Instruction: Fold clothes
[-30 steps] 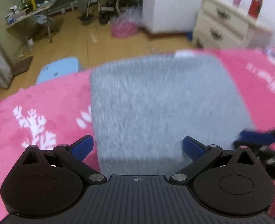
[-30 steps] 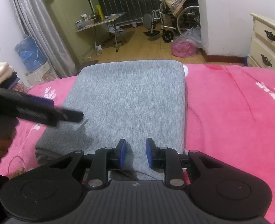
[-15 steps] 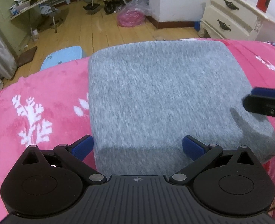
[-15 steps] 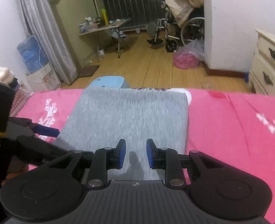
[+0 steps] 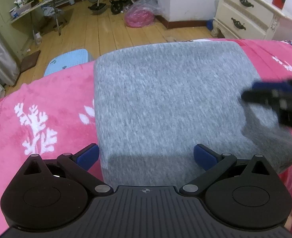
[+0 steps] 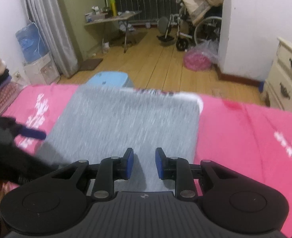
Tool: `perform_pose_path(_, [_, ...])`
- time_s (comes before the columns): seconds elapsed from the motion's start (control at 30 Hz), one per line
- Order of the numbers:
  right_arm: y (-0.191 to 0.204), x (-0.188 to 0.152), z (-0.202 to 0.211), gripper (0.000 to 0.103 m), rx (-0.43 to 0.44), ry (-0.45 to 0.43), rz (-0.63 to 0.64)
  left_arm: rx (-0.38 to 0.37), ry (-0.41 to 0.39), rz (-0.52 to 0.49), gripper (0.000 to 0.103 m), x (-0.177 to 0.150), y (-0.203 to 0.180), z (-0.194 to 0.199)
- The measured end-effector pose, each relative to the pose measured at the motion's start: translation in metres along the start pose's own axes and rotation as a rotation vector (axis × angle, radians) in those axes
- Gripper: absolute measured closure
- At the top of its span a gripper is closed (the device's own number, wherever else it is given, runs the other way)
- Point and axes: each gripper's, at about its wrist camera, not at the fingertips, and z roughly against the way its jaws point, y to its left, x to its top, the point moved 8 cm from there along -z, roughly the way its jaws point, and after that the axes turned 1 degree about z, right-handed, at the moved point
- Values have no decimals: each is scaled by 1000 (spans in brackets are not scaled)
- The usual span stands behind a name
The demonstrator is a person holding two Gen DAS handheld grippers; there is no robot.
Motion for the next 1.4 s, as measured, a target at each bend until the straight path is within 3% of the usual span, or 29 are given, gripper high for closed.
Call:
perform_pose_path(0.27, [-15,10,-38,75,3,-7,-22,5,-8,-14,0,0,-1,-1])
perform_pose_path(0.83, [-24,-6,-35,74,-14,-115,-217,-29,-70,-33,0,1,-1,1])
perform_pose_path(1.07, [-19,-4,-35,73,-57,-95,-224,38,-256,-131,0,13,-11,31])
perform_pose_path(1.4, [-17,-1,-37,69,-96,-49,-199,-13,-276,-285,0,0,-46,34])
